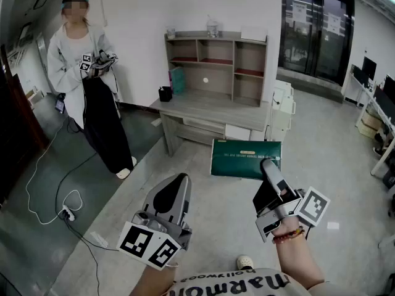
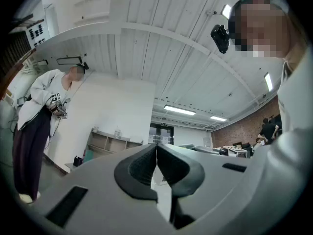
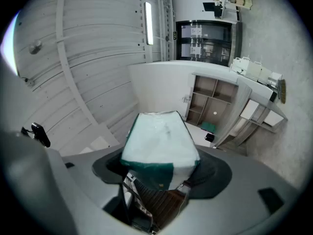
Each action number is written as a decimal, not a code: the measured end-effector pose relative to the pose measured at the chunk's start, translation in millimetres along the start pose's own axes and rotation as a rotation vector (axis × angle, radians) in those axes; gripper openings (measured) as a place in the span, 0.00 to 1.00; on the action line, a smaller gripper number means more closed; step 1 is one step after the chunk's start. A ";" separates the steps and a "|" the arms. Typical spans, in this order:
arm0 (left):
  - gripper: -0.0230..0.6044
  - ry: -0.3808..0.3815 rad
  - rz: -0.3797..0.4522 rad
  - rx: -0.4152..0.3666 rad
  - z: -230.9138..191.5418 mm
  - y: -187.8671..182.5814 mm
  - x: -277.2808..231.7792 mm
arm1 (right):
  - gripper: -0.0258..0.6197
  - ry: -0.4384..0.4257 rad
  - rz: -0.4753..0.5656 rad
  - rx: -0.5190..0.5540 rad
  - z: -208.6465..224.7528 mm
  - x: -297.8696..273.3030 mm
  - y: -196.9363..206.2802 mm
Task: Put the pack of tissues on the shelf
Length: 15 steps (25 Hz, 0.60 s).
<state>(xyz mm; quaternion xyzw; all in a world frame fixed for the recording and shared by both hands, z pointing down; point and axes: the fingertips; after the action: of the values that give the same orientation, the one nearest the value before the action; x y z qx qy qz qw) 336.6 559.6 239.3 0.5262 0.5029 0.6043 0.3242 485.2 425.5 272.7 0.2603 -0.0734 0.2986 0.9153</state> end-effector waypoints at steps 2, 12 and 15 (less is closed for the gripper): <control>0.07 -0.005 0.003 0.000 -0.4 -2.6 1.9 | 0.58 -0.003 -0.004 0.010 -3.6 -1.6 0.3; 0.07 -0.009 -0.011 0.016 -12.9 9.4 5.4 | 0.58 0.019 -0.012 0.012 9.5 -8.3 10.6; 0.07 -0.003 -0.025 0.036 -15.3 19.6 2.9 | 0.58 0.052 -0.018 0.012 23.1 -9.7 11.6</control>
<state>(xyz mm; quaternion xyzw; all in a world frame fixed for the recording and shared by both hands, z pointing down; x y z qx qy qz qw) 323.9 552.7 259.6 0.5264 0.5198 0.5903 0.3229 471.0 416.6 294.6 0.2586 -0.0456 0.2972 0.9180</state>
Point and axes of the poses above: the fingertips, and each gripper's own axes: x backward along the fingers, z to its right, y out of its underside, and after that the axes turned 6 degrees about y, right-handed
